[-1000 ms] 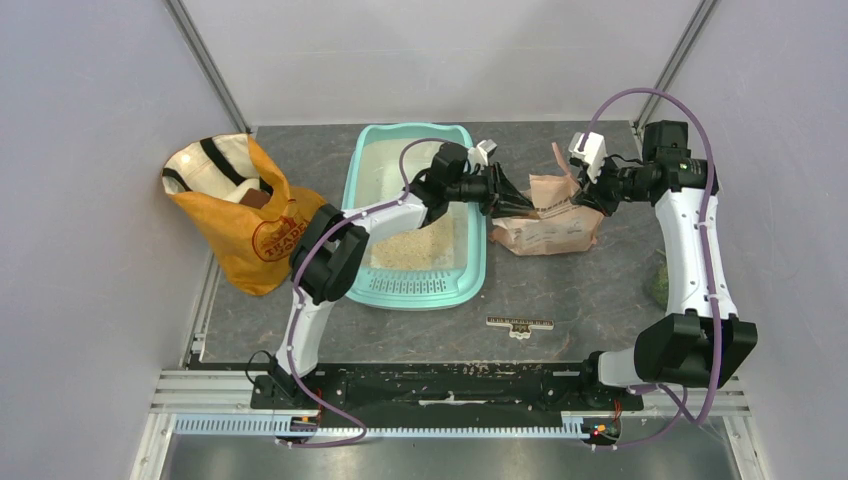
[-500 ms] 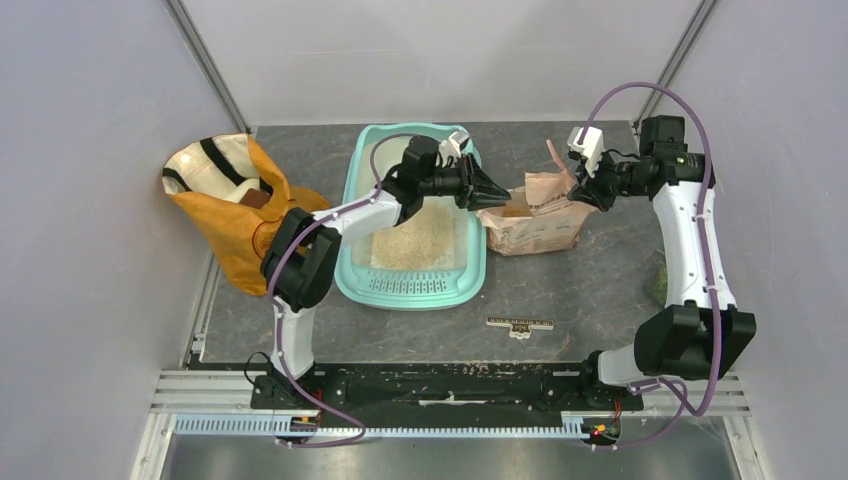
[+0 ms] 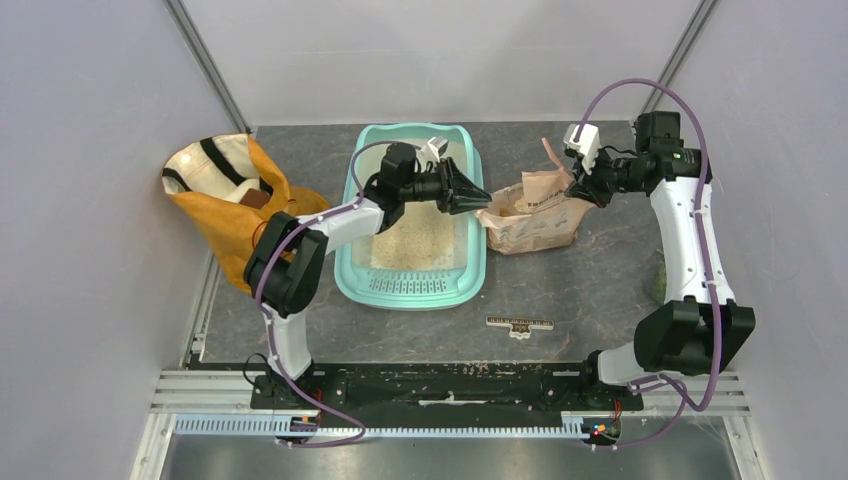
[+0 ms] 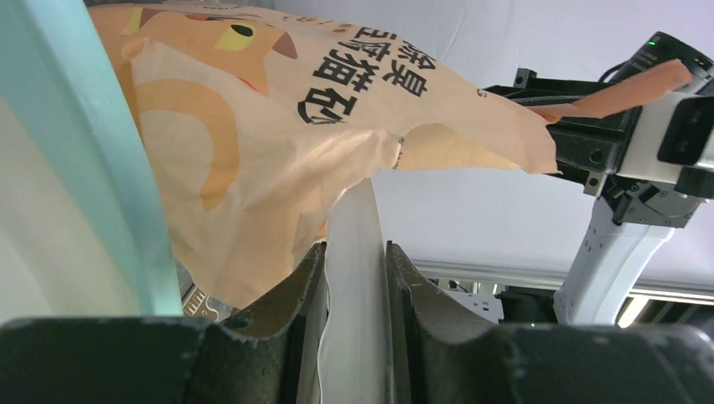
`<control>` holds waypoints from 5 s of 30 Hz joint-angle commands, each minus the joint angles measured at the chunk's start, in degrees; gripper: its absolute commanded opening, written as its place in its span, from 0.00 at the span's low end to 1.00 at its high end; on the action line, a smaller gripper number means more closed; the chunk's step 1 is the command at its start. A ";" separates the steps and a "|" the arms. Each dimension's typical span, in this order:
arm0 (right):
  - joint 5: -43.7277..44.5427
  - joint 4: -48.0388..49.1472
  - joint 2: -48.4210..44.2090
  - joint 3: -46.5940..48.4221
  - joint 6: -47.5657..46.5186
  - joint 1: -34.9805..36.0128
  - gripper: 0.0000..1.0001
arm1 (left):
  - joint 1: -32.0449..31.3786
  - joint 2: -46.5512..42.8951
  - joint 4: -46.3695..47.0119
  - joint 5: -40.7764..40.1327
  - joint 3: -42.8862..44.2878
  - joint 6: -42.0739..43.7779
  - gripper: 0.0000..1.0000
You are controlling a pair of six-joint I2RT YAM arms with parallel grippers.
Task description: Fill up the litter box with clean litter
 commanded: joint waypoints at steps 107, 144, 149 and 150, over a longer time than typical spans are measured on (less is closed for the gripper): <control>1.73 4.46 2.27 10.93 6.69 9.29 0.00 | -1.80 -20.28 -52.61 -15.49 17.96 55.53 0.02; -2.67 8.12 3.92 10.75 8.68 9.24 0.00 | -13.79 13.52 -65.78 -33.16 44.19 43.16 0.02; -2.92 8.25 4.14 10.71 8.71 9.27 0.00 | -12.10 12.62 -57.97 -25.25 41.03 39.81 0.02; -2.92 8.21 4.23 10.75 8.67 9.23 0.00 | -11.83 13.14 -57.20 -23.25 41.36 39.00 0.02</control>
